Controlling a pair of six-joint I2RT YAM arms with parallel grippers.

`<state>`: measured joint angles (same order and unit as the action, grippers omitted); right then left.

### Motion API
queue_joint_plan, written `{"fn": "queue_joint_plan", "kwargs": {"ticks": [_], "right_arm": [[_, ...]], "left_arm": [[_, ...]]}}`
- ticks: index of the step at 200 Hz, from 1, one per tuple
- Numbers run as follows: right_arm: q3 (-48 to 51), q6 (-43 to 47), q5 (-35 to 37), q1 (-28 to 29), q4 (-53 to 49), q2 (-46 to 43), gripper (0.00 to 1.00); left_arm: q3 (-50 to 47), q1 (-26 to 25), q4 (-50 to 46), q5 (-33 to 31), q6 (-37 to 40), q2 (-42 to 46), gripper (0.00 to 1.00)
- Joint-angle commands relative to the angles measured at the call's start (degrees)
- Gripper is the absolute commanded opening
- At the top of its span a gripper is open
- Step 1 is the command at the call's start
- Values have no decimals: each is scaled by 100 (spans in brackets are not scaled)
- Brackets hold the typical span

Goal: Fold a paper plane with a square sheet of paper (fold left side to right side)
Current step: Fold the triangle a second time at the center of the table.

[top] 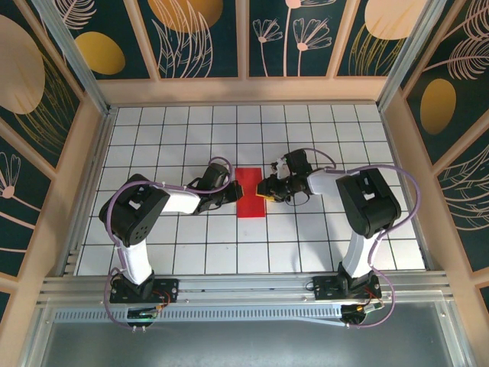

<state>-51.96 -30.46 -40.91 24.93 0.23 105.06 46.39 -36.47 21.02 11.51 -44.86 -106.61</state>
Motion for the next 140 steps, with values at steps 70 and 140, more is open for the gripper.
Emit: {"fn": "queue_joint_plan", "kwargs": {"ticks": [70,140], "right_arm": [[-244,273,-137,-186,-2,289,15],[-182,187,-230,-207,-67,153,0]], "left_arm": [[185,-37,-690,-108,209,229,14],[96,-36,-1225,-892,1009,1887,37]]}}
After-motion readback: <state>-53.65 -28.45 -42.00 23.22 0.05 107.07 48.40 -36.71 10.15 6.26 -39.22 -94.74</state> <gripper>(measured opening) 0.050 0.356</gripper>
